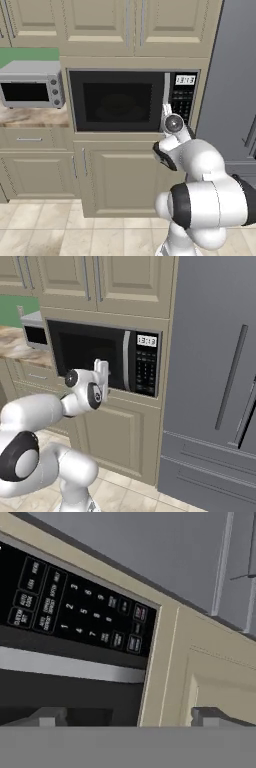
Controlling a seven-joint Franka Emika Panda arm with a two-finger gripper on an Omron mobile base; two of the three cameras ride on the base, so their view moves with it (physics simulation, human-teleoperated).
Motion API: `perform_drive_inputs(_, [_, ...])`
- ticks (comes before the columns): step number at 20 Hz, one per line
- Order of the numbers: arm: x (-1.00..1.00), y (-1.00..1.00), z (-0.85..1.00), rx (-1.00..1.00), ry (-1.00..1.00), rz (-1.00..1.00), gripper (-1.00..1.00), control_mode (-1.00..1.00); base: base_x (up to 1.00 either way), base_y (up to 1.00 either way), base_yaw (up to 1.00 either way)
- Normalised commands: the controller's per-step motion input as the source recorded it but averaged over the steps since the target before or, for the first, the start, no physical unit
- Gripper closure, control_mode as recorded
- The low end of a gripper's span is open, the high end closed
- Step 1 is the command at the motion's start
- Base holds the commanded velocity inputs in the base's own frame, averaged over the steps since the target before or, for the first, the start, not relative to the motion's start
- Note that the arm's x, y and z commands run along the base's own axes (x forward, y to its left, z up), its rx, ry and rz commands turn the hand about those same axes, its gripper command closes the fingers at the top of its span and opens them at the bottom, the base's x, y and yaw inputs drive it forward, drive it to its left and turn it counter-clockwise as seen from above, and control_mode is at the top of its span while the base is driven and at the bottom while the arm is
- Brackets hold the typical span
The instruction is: Pick the mushroom from the sink and place it in the bowl. Then pick the bowl and place it in the microwave. Then close the microwave door and press the start button.
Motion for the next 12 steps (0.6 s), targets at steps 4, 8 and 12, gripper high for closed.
perform_drive_inputs(4, [0.00,-0.48,-0.56,0.10,-0.16,-0.03,-1.00,-1.00,0.00,0.00,0.00])
perform_drive_inputs(8, [-0.12,-0.30,-0.29,0.15,-0.12,0.00,-1.00,-1.00,0.00,0.00,0.00])
perform_drive_inputs(12, [-0.44,-0.46,-0.03,0.26,0.00,0.07,-1.00,-1.00,0.00,0.00,0.00])
